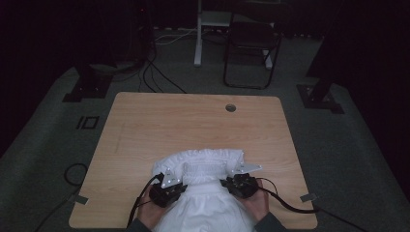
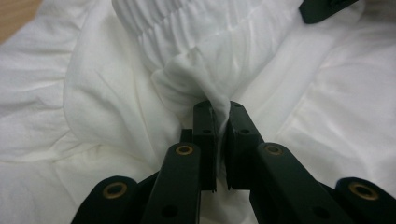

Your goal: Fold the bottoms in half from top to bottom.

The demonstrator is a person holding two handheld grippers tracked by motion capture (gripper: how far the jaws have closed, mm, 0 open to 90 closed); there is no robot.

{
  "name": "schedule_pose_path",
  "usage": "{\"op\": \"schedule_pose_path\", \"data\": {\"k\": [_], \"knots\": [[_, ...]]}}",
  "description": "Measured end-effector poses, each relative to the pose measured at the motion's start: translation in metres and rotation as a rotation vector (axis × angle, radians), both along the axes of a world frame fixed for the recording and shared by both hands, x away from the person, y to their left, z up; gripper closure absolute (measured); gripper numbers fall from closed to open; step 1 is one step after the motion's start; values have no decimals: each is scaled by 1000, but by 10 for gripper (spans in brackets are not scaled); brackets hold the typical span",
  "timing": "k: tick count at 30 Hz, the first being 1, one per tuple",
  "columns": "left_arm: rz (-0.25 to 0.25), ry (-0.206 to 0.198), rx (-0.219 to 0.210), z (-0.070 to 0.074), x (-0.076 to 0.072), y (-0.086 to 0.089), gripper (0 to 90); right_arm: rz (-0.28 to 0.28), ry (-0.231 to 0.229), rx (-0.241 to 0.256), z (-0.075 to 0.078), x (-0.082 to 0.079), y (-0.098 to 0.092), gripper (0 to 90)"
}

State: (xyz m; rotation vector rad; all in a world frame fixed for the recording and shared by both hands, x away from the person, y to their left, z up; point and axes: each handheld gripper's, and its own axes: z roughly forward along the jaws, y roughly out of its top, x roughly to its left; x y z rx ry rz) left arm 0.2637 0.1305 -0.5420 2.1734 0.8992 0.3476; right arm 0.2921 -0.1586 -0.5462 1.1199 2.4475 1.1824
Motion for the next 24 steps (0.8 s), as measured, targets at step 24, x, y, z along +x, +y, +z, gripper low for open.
{"op": "schedule_pose_path", "data": {"k": [24], "knots": [[27, 20, 68, -3, 79, -9, 839, -58, 31, -58, -8, 54, 9, 801]]}}
